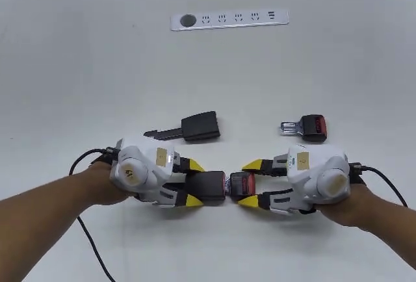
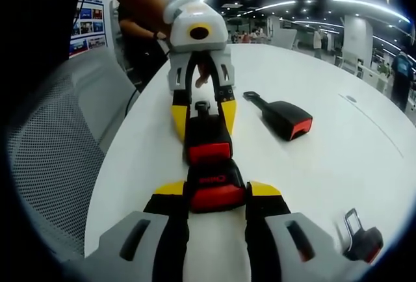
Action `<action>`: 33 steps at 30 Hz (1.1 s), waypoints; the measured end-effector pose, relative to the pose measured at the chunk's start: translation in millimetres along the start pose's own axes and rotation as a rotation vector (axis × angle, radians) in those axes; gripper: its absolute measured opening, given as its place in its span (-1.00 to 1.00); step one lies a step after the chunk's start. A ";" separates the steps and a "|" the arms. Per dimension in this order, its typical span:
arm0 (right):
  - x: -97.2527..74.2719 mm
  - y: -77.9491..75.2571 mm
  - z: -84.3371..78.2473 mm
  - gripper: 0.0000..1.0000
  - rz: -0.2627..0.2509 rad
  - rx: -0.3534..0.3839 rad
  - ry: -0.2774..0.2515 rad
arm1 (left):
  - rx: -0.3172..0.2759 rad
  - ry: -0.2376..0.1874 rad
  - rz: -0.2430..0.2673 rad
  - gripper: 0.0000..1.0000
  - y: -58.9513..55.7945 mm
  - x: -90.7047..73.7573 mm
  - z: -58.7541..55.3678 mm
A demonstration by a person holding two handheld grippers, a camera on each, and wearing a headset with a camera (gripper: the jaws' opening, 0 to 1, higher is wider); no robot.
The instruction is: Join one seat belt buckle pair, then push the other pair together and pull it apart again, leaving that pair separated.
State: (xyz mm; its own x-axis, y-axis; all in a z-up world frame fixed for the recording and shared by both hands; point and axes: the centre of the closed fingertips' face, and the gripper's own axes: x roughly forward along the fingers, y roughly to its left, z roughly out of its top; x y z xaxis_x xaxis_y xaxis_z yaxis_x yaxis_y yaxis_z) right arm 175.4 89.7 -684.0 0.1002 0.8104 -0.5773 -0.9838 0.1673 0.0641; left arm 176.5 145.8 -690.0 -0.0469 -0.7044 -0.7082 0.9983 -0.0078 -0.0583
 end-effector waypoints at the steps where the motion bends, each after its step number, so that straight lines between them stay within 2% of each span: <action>1: -0.1 0.0 0.0 -0.37 -0.001 0.000 -0.002 | 0.001 -0.001 0.000 -0.35 0.0 0.0 -0.2; 12: 0.7 1.0 -0.6 -0.36 -0.008 0.005 -0.017 | -0.003 -0.007 -0.005 -0.35 0.1 0.3 -1.1; 19: 1.8 2.2 -0.2 -0.35 -0.010 0.001 -0.013 | 0.002 0.014 -0.006 -0.34 -0.9 0.4 -0.7; 24: 2.3 2.9 0.3 -0.34 -0.015 -0.012 -0.001 | 0.003 0.041 -0.007 -0.33 -0.9 1.0 -0.8; 27: 1.9 3.4 0.2 -0.33 -0.016 -0.005 0.010 | 0.020 0.067 -0.004 -0.32 -1.9 1.2 -0.7; 30: 1.6 3.8 0.5 -0.32 -0.016 -0.019 0.028 | 0.036 0.076 0.003 -0.31 -2.9 1.7 -0.3; 33: 0.6 4.0 -0.2 -0.32 -0.021 -0.025 0.033 | 0.026 0.098 0.009 -0.31 -2.5 1.7 -0.6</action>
State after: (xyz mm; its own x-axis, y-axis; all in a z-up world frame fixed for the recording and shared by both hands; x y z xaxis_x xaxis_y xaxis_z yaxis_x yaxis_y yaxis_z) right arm 171.4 90.7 -684.3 0.1166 0.7874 -0.6053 -0.9850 0.1698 0.0312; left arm 173.9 145.1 -691.5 -0.0403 -0.6316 -0.7743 0.9992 -0.0212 -0.0348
